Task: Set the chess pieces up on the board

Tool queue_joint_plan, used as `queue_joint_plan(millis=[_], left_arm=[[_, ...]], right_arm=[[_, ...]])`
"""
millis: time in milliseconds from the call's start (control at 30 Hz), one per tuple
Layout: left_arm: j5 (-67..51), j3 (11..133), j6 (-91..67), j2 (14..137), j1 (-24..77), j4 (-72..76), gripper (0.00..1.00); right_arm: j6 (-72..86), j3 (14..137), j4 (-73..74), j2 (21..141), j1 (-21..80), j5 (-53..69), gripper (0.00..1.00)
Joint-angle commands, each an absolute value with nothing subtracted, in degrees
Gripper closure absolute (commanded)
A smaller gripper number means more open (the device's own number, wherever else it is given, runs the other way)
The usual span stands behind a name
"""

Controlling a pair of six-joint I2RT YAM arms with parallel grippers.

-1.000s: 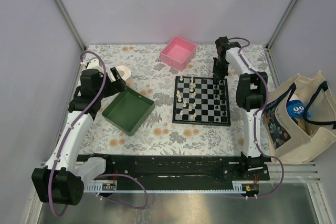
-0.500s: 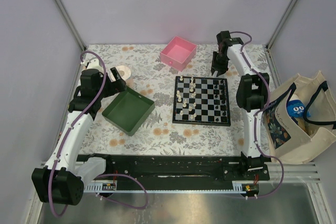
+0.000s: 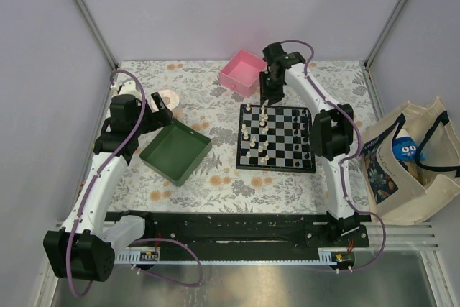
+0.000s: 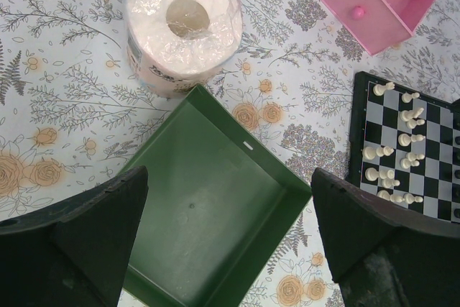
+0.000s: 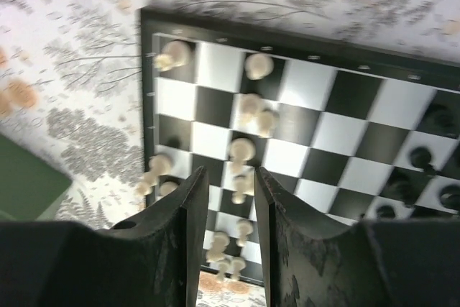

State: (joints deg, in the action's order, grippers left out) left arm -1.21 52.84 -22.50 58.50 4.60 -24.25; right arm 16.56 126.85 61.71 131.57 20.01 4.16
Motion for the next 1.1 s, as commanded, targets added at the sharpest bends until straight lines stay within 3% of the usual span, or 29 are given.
queue_joint_plan(millis=[0,267,800,1067], left_arm=[[-2.02,52.65,-22.59,56.95,4.39,-21.45,0.01],[-2.29,52.65,-22.68,56.95,4.39,-21.36,0.01],[-2.90,52.65,-23.03,57.22,4.39,-21.10,0.01],[-2.99,52.47,-23.03,56.87,4.39,-21.09,0.01]], right_arm=[[17.93,132.01,61.87,132.18,23.55,5.10,0.59],[18.54,136.15,62.75,134.83,26.80,4.75,0.59],[18.54,112.78,54.33,119.19,27.95,-3.17,0.55],[18.81,111.70,54.05,119.35,27.86,-3.34,0.54]])
